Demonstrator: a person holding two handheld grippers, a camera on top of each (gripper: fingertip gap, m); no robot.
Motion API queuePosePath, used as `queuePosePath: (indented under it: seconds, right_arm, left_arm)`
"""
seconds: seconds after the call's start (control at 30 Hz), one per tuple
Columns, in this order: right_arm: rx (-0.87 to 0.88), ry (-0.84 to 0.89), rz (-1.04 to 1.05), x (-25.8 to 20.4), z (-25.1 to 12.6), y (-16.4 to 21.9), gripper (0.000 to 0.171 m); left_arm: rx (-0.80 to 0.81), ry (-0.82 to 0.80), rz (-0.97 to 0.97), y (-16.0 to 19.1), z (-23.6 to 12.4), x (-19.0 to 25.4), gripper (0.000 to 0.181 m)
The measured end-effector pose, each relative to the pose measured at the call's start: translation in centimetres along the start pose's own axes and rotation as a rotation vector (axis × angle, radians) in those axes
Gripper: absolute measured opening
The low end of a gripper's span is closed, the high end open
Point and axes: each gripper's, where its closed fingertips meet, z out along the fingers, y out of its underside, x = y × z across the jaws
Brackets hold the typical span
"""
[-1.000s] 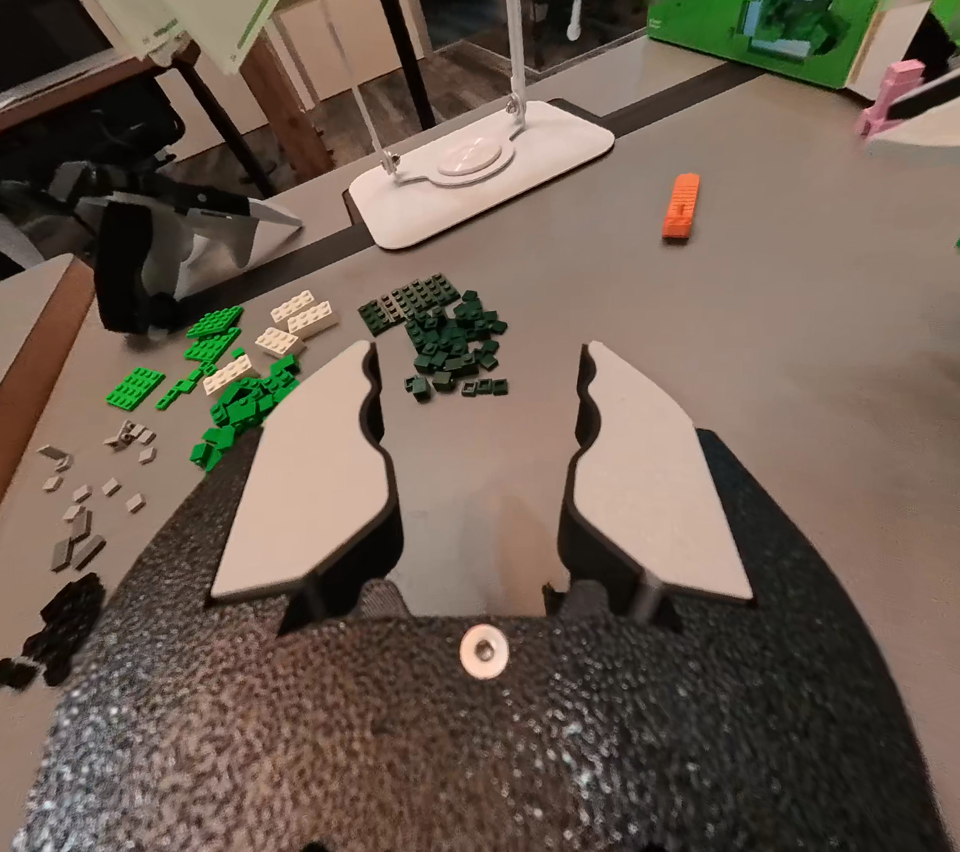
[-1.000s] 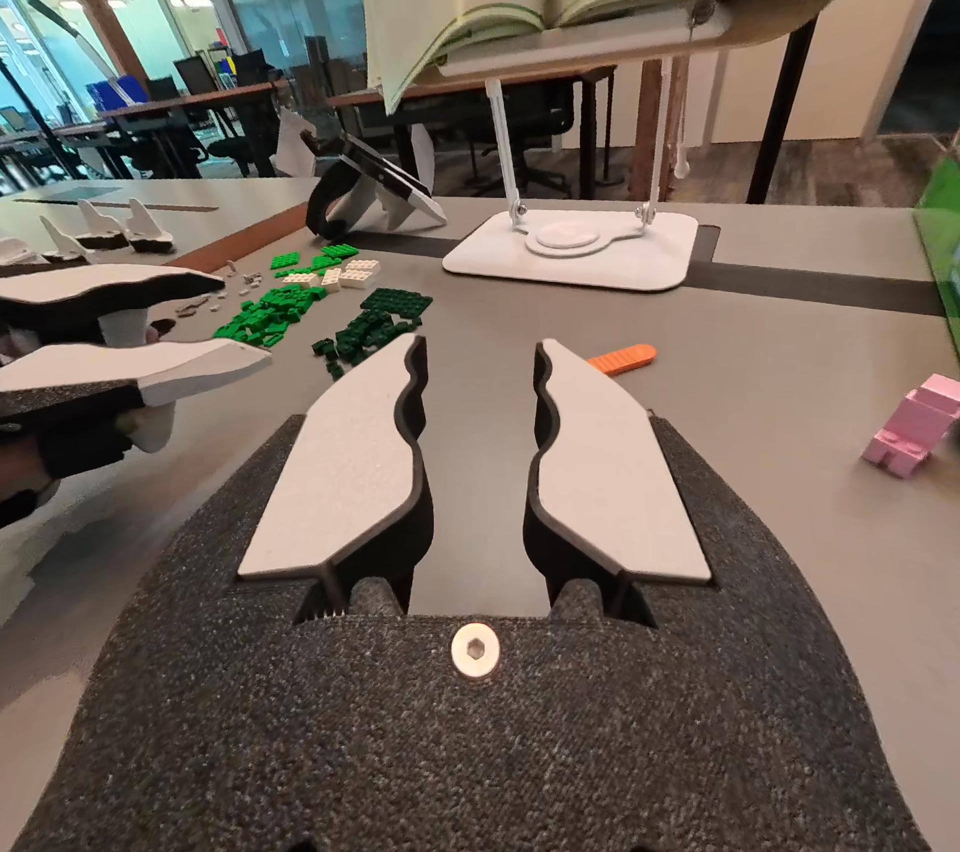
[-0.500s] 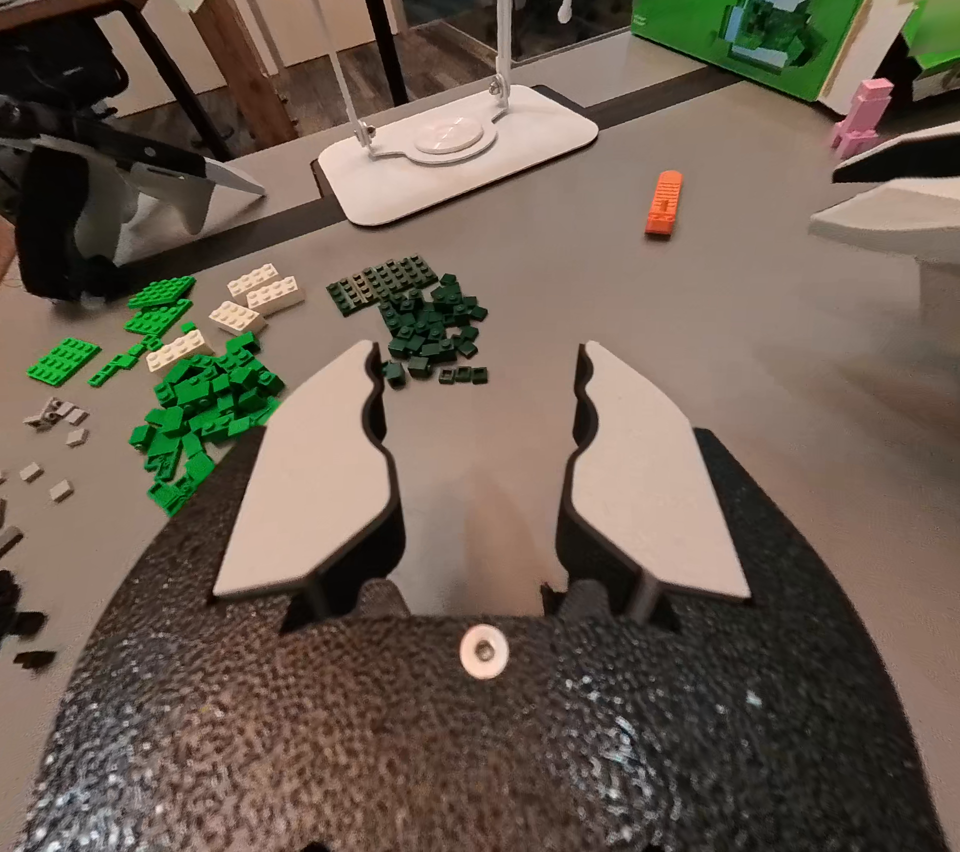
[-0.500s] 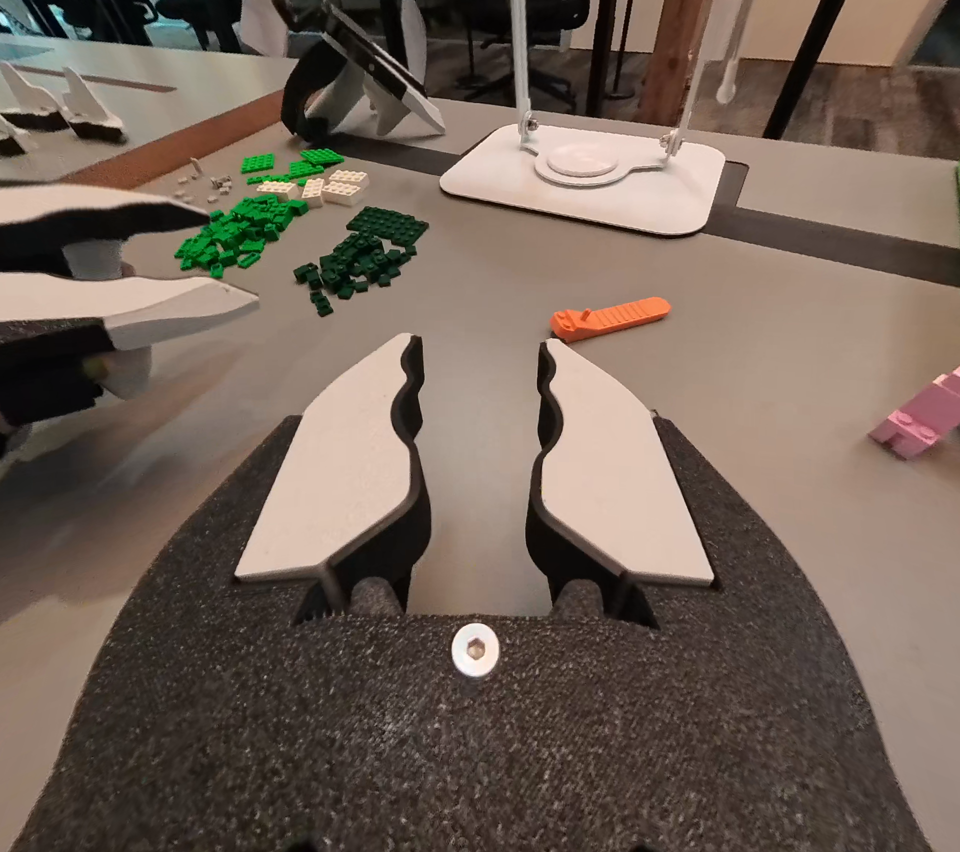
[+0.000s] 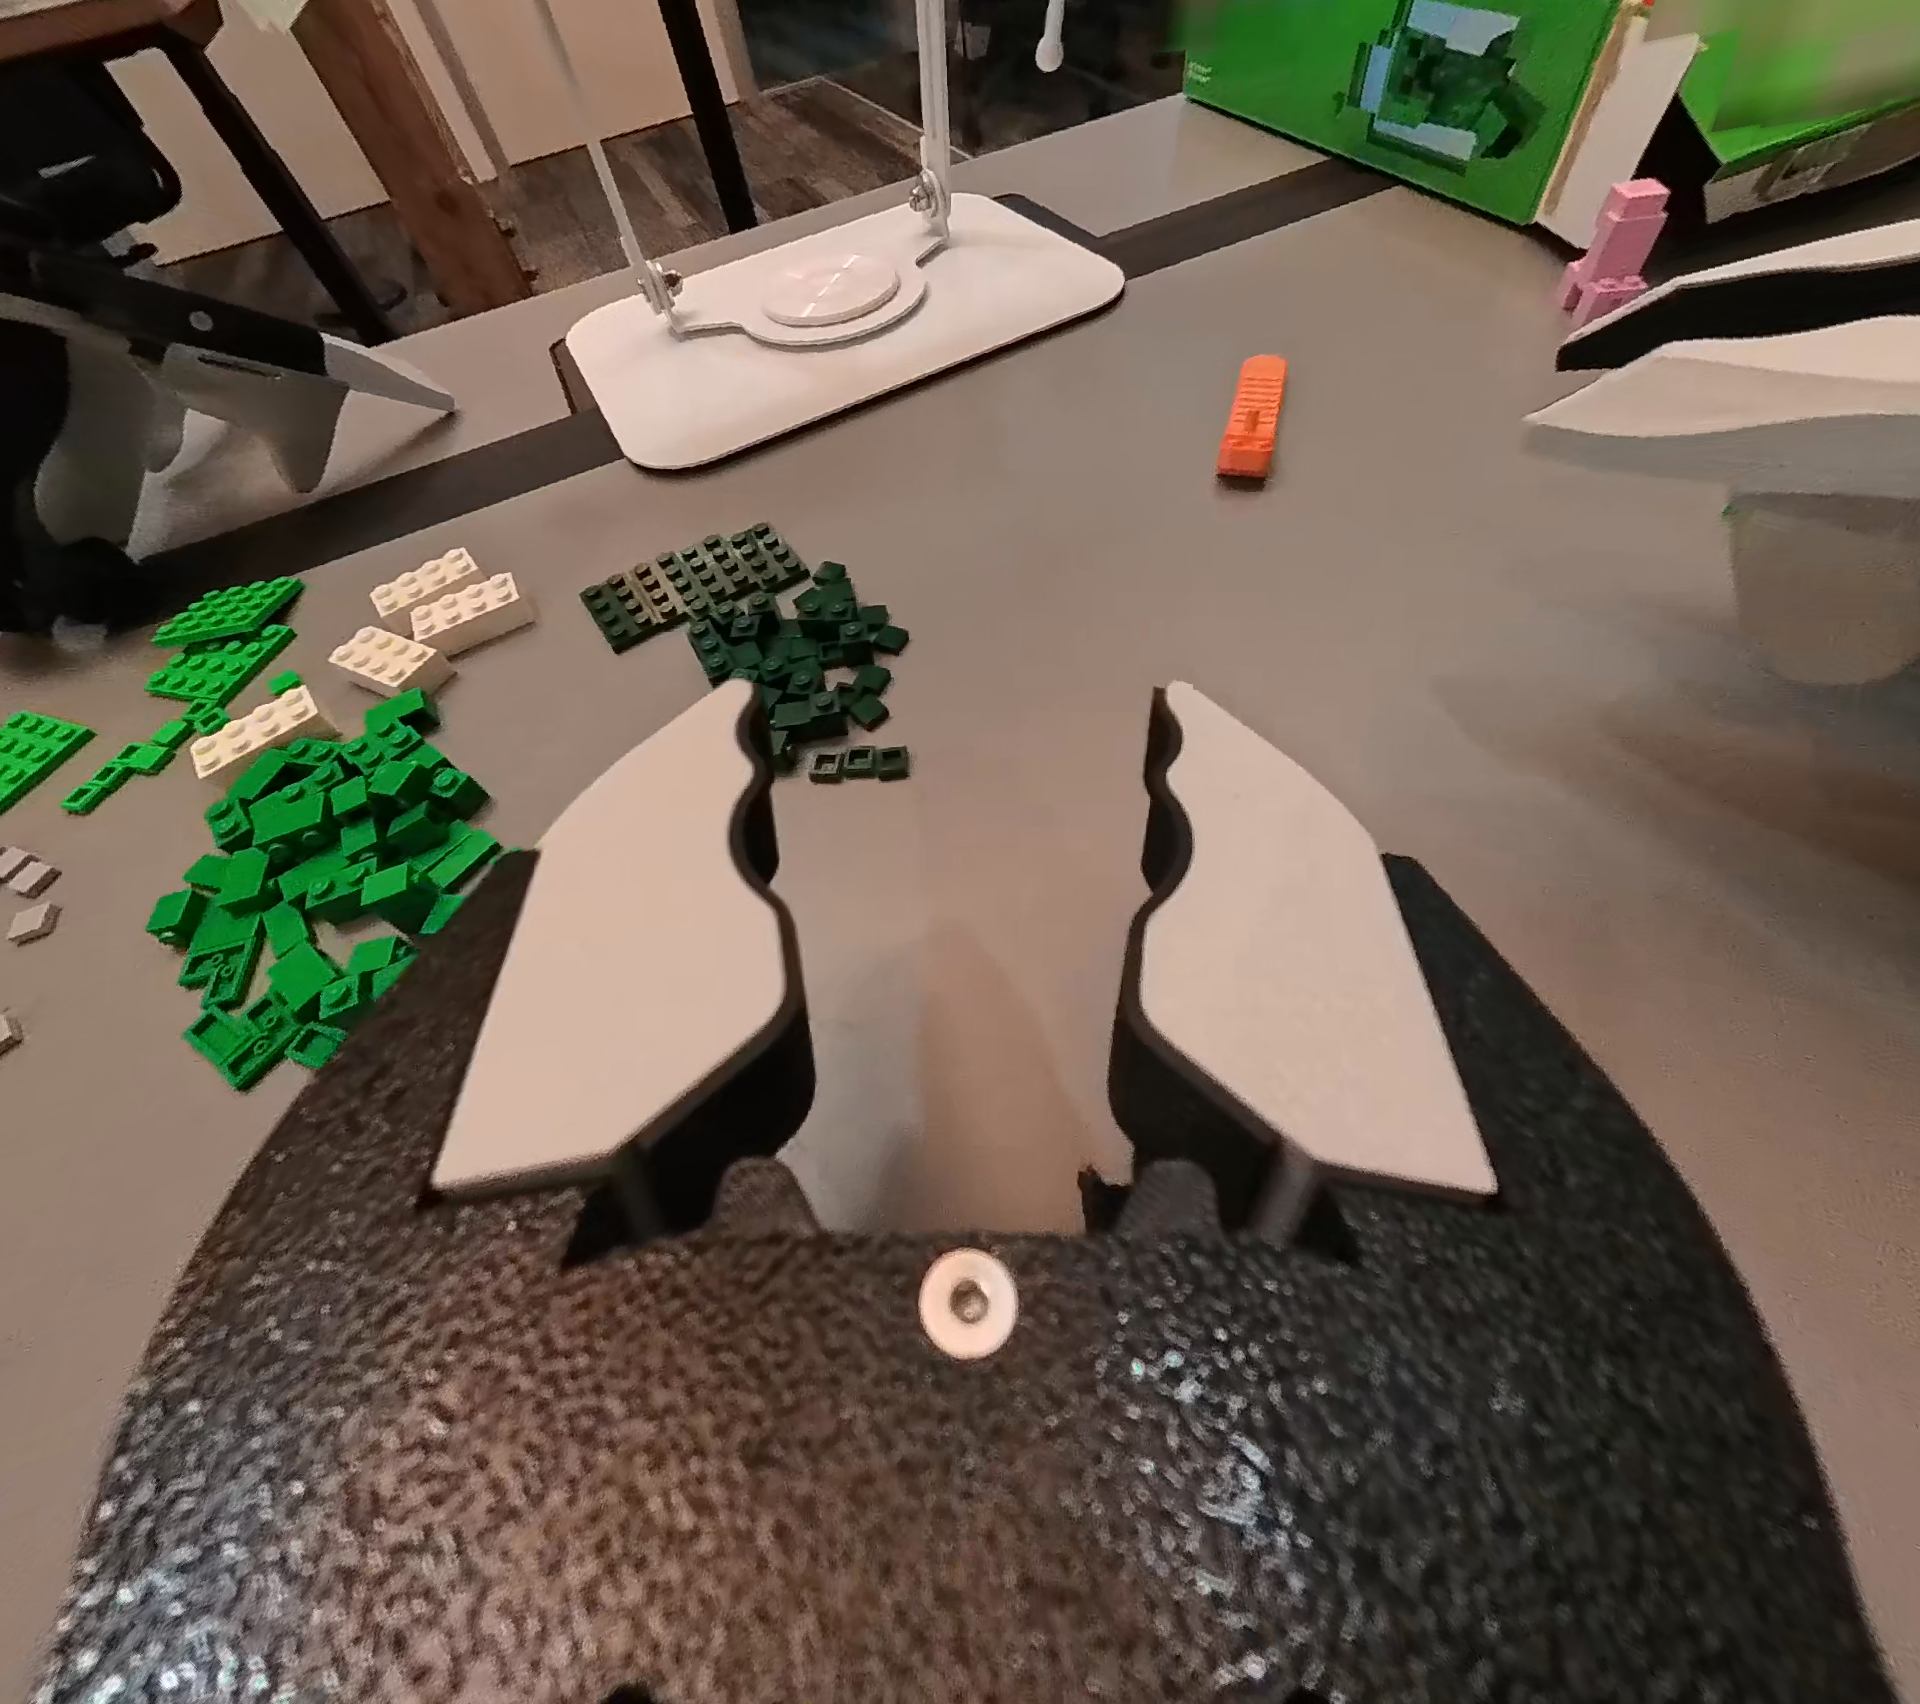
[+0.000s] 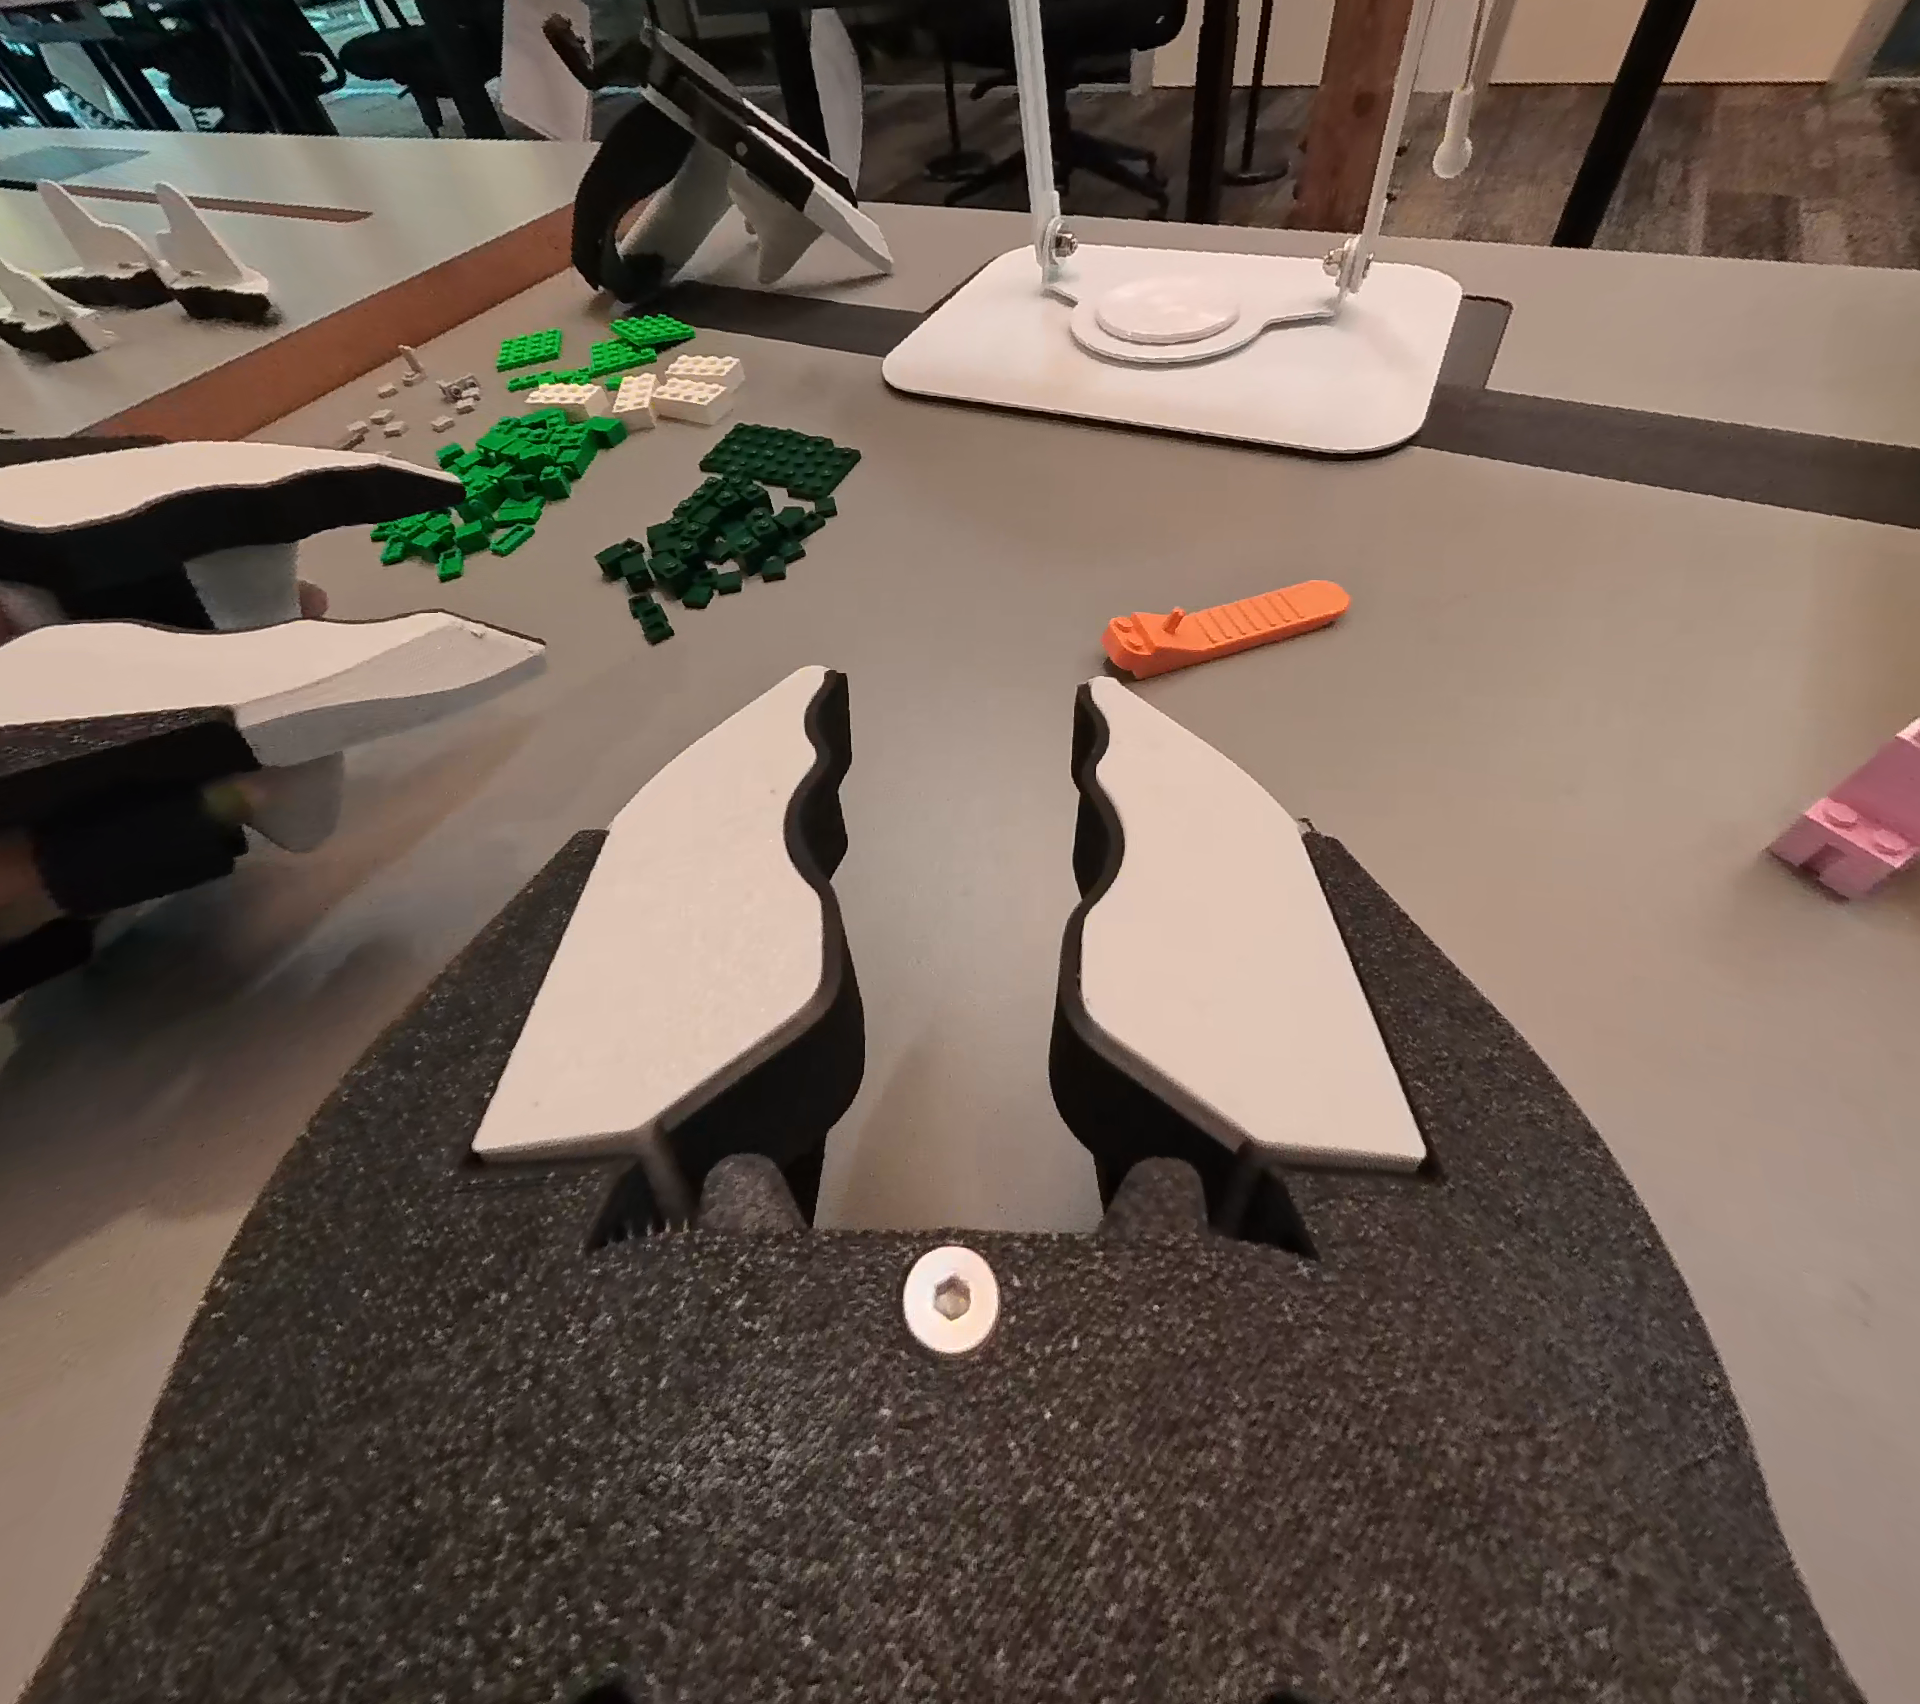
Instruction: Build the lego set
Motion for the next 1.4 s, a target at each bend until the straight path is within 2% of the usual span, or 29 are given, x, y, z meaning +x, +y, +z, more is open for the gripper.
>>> queuePosePath:
  seconds: [0.4, 0.57, 0.73, 0.93, 1.1, 1.27, 1.4]
  right_arm:
    - [0.016, -0.005, 0.009, 0.4, -0.4, -0.4, 0.040]
    - [-0.119, 0.115, -0.130, 5.2, -2.8, -0.5, 0.041]
    - [-0.210, 0.129, -0.025, 9.9, -5.8, 0.8, 0.037]
    - [-0.154, 0.088, -0.014, 10.6, -7.3, 0.3, 0.037]
    - [0.000, 0.087, -0.008, 8.8, -4.7, -2.5, 0.033]
    - [0.136, 0.125, -0.025, 8.7, 1.3, -8.4, 0.034]
    - [0.286, 0.212, -0.008, 10.0, 5.8, -13.8, 0.034]
  left_arm:
    - [0.015, 0.010, -0.005, -0.3, -0.1, 0.3, 0.068]
    - [0.028, 0.001, 0.001, -0.4, -0.1, 0.0, 0.067]
    - [0.017, -0.014, -0.016, -0.2, -0.2, -0.4, 0.065]
    - [0.048, -0.007, -0.022, -0.8, -0.4, -0.3, 0.064]
    - [0.104, -0.036, 0.039, -1.6, -0.6, -0.2, 0.063]
    - [0.149, -0.077, 0.150, -2.3, -0.8, 0.0, 0.064]
    - [0.144, -0.064, 0.130, -2.2, -0.7, 0.3, 0.065]
